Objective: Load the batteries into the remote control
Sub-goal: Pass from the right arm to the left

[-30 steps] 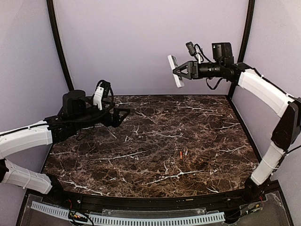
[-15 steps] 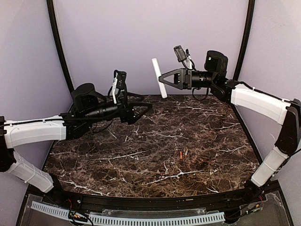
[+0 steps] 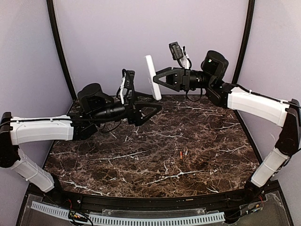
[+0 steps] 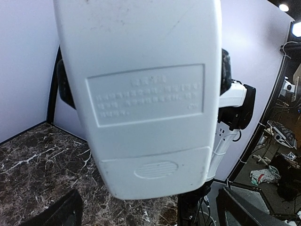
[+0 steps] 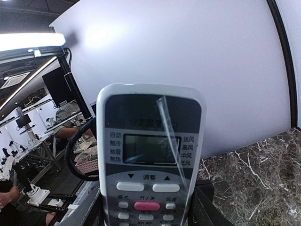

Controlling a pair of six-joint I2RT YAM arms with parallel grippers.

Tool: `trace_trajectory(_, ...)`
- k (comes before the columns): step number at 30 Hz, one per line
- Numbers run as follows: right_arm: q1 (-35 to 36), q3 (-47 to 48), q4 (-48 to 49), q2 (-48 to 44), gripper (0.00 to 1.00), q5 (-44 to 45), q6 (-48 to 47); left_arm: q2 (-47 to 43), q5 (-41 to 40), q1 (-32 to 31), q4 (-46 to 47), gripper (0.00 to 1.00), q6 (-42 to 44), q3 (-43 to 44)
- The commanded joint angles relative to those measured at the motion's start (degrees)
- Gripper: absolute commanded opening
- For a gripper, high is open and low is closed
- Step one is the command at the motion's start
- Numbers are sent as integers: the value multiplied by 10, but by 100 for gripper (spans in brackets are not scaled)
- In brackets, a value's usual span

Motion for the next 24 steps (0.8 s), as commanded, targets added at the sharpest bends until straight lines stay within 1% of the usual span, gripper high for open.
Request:
trace_trajectory(1,11,-11,52,2,38,2,13,2,2,-8,39,100,-13,23)
trace_trajectory(10,14,-21,65,4,37,7,14,9,-10,-9,70,99,-27,34)
trace_trajectory(13,15,-26,73,4,37,7,18,10,-16,-9,73,93,-25,36)
trace_trajectory(16,16,-33,84,4,37,6,23,13,-17,-9,75,84,-25,40)
trace_trajectory(21,15,-35,90,4,37,3,27,17,-25,-9,76,73,-25,41)
trace_trajectory(24,16,-37,89,1,39,3,26,14,-41,-9,65,64,-16,38)
